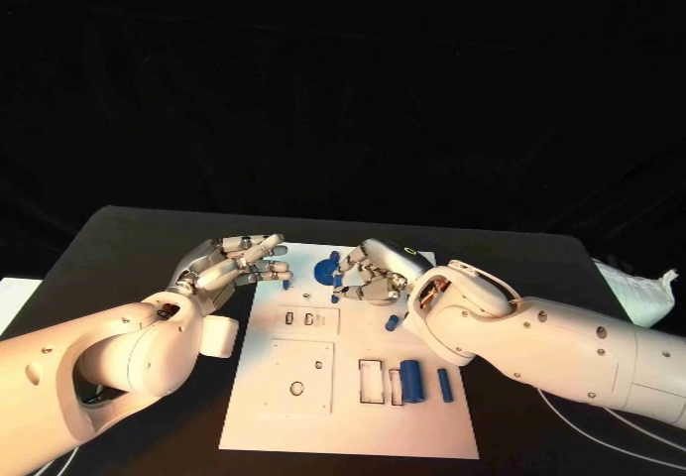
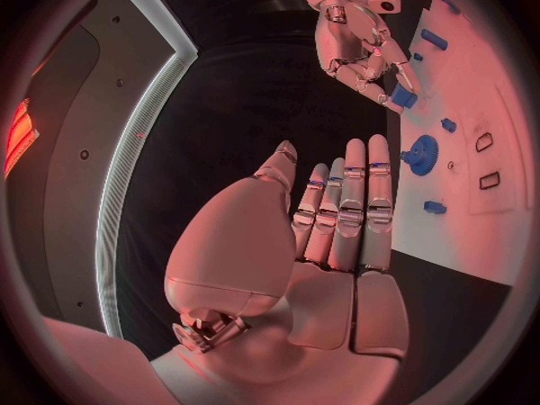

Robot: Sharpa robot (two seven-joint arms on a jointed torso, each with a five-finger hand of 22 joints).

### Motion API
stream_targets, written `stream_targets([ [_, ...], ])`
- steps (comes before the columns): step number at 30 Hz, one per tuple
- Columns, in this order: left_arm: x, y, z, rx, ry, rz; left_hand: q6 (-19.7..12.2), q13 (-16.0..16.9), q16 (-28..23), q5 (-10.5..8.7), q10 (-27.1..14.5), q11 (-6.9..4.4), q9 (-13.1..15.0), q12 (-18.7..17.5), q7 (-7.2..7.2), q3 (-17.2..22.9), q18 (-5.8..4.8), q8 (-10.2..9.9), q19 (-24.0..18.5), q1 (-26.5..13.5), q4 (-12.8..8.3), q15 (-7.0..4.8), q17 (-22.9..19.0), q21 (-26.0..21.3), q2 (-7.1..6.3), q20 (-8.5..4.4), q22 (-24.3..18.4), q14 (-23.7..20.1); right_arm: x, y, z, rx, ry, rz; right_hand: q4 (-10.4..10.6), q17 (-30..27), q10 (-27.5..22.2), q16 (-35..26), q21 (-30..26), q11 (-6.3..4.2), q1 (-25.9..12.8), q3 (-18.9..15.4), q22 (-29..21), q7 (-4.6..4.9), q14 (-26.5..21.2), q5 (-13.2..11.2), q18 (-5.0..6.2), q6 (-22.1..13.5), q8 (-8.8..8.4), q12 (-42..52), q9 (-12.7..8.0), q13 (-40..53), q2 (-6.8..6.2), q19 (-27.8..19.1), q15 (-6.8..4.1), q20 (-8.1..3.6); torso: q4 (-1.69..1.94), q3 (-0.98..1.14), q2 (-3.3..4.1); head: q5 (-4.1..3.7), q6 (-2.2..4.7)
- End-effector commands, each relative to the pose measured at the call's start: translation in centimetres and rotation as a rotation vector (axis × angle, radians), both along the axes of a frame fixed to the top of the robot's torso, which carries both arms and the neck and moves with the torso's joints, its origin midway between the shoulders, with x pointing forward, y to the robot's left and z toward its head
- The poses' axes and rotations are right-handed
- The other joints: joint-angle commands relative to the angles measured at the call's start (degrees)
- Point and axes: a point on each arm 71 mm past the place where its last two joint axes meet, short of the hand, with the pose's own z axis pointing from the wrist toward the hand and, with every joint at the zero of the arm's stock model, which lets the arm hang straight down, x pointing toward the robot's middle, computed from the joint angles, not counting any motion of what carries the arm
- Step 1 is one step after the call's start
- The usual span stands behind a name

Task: Assemble the parts on the task board

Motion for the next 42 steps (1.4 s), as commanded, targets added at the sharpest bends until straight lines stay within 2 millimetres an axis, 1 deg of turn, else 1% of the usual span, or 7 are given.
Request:
stream_targets([
  [1,0.0,-0.2,0.1,-0.015,-0.001,-0.019,-0.2,-0.05,-0.39,-0.19,-0.33,-0.01,-0.04,-0.26,0.21,0.02,0.56,-0.24,-0.1,0.51,-0.31,0.45,0.07,0.35,-0.17,0.28,-0.02,0.08,-0.3,1.0,-0.8,-0.125,-0.009,-0.028,0.37,11.01,0.51,0.01,0.09,-0.8,-0.34,0.16,2.58,-1.89,5.19,-0.39,-0.87,1.85,1.36,-0.48,1.42,3.94,0.07,0.63,-0.43,-0.3,0.0,-0.04,-0.08,0.45,-0.25],
  [6,0.0,-0.3,0.1,-0.016,0.0,-0.019,-0.2,-0.05,-0.39,-0.19,-0.33,-0.01,-0.04,-0.26,0.21,0.02,0.56,-0.24,-0.1,0.51,-0.31,0.45,0.07,0.35,-0.17,0.28,-0.02,0.08,-0.6,2.2,-1.7,-0.16,0.006,-0.024,0.34,10.9,0.45,-0.06,0.08,-0.77,-0.5,0.11,2.56,-1.84,5.17,-0.46,-0.87,1.73,1.3,-0.63,1.41,3.86,-0.08,0.63,-0.43,-0.31,-0.01,-0.06,0.0,0.74,-0.28],
  [10,0.0,-0.3,0.1,-0.019,0.002,-0.019,-0.22,-0.05,-0.44,-0.2,-0.34,0.0,-0.04,-0.26,0.2,0.02,0.55,-0.25,-0.13,0.47,-0.33,0.46,0.09,0.35,-0.17,0.29,-0.03,0.05,-0.9,2.9,-2.4,-0.181,0.015,-0.019,0.42,10.88,0.43,-0.07,0.05,-0.74,-0.73,0.08,2.51,-1.79,5.16,-0.5,-0.86,1.68,1.27,-0.67,1.41,3.85,-0.11,0.61,-0.41,-0.32,-0.06,0.06,0.02,0.82,-0.43],
  [15,0.0,-0.3,0.0,-0.02,0.005,-0.02,-0.23,-0.05,-0.45,-0.2,-0.35,0.0,-0.05,-0.27,0.2,0.01,0.55,-0.25,-0.14,0.45,-0.32,0.46,0.1,0.35,-0.17,0.29,-0.03,0.04,-1.2,3.4,-3.1,-0.204,0.026,-0.012,0.5,10.86,0.45,-0.09,0.04,-0.71,-0.99,0.03,2.52,-1.77,5.16,-0.52,-0.87,1.65,1.25,-0.64,1.42,3.88,-0.15,0.62,-0.39,-0.31,-0.03,0.08,0.09,1.0,-0.55],
  [20,-0.1,-0.4,0.1,-0.022,0.006,-0.023,-0.23,-0.05,-0.45,-0.2,-0.35,0.0,-0.05,-0.27,0.2,0.01,0.55,-0.25,-0.14,0.45,-0.32,0.46,0.1,0.35,-0.17,0.29,-0.03,0.04,-1.2,3.7,-3.6,-0.219,0.037,-0.008,0.54,10.8,0.41,-0.12,0.04,-0.7,-1.11,0.0,2.52,-1.76,5.14,-0.52,-0.87,1.63,1.24,-0.75,1.43,3.82,-0.2,0.62,-0.39,-0.31,-0.01,0.07,0.13,1.05,-0.63],
  [30,-0.1,-0.5,0.1,-0.024,0.008,-0.028,-0.23,-0.05,-0.45,-0.2,-0.35,0.0,-0.05,-0.27,0.2,0.01,0.55,-0.25,-0.14,0.45,-0.32,0.46,0.1,0.35,-0.17,0.29,-0.03,0.04,-1.2,4.0,-4.3,-0.24,0.046,-0.005,0.55,10.8,0.36,-0.13,0.03,-0.68,-1.24,-0.02,2.51,-1.74,5.14,-0.43,-0.87,1.54,1.2,-0.84,1.42,3.77,-0.28,0.62,-0.38,-0.31,-0.1,0.13,0.11,1.2,-1.15],
  [42,-0.1,-0.6,0.1,-0.024,0.009,-0.029,-0.29,-0.06,-0.52,-0.21,-0.42,0.02,-0.05,-0.29,0.22,-0.01,0.54,-0.27,-0.19,0.34,-0.32,0.49,0.14,0.35,-0.16,0.3,-0.04,0.0,-1.3,4.2,-4.7,-0.264,0.063,0.012,0.7,10.16,-0.14,-0.54,-0.18,-0.13,-2.54,-0.37,2.2,-1.02,5.0,0.0,-0.82,0.07,0.21,-1.8,1.11,3.33,-1.45,0.49,0.03,-0.04,-0.04,0.1,0.08,1.15,-1.51],
])
